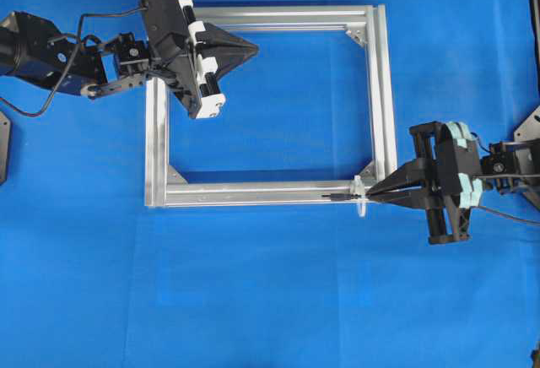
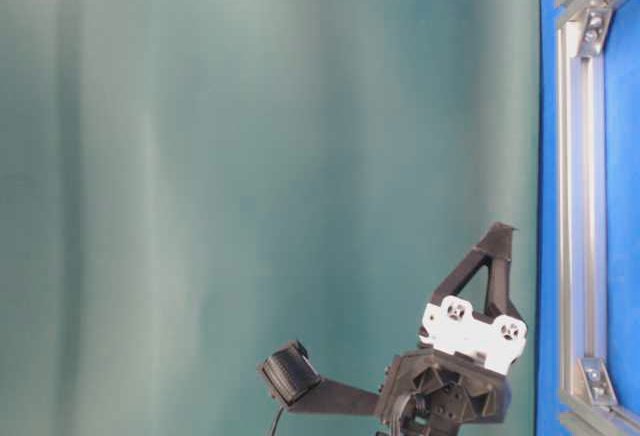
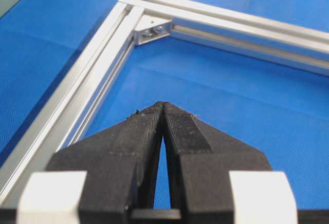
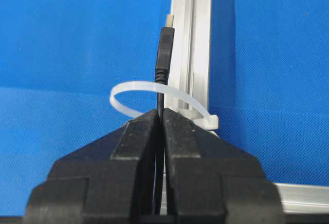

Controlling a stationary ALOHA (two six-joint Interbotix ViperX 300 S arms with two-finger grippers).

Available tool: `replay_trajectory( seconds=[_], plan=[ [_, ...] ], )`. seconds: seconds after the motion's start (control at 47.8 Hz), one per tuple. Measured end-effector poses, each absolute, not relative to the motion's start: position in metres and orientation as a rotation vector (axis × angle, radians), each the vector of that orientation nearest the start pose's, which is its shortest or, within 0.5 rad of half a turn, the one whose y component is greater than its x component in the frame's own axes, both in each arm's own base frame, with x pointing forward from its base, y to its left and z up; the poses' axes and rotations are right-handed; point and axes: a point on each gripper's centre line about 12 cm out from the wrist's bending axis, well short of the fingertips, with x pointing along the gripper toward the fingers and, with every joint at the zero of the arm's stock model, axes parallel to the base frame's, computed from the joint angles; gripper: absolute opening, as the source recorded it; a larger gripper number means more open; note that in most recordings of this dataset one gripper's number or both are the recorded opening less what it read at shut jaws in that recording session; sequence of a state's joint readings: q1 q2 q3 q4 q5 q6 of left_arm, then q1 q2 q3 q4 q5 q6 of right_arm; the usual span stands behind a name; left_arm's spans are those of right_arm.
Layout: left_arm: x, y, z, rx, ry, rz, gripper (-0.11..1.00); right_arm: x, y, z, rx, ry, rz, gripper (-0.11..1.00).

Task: Insert the wire through the string loop located on the right side.
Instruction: 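Move the left gripper across to the plug emerging from the loop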

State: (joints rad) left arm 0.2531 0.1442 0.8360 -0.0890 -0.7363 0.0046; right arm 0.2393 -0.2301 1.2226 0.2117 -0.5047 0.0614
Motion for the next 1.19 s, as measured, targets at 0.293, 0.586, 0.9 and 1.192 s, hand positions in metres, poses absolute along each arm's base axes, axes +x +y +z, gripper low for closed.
replay_trajectory(
  seconds=[0.293,0.586,0.9,1.192],
  plan=[
    [0.372,0.095,0.137,-0.082,0.237,0.299,0.0,0.253,0.049,0.126,0.159,0.502,0.072,-0.04],
    [0.38,0.047,0.136,-0.095,0.251,0.174,0.0,0.253,0.049,0.125,0.158,0.504,0.072,-0.04],
    [0.38,-0.039,0.133,-0.128,0.292,-0.04,0.0,0.253,0.049,0.125,0.158,0.504,0.072,-0.04],
    [0.375,-0.076,0.132,-0.165,0.303,-0.13,0.0,0.252,0.049,0.125,0.158,0.505,0.072,-0.04]
  ],
)
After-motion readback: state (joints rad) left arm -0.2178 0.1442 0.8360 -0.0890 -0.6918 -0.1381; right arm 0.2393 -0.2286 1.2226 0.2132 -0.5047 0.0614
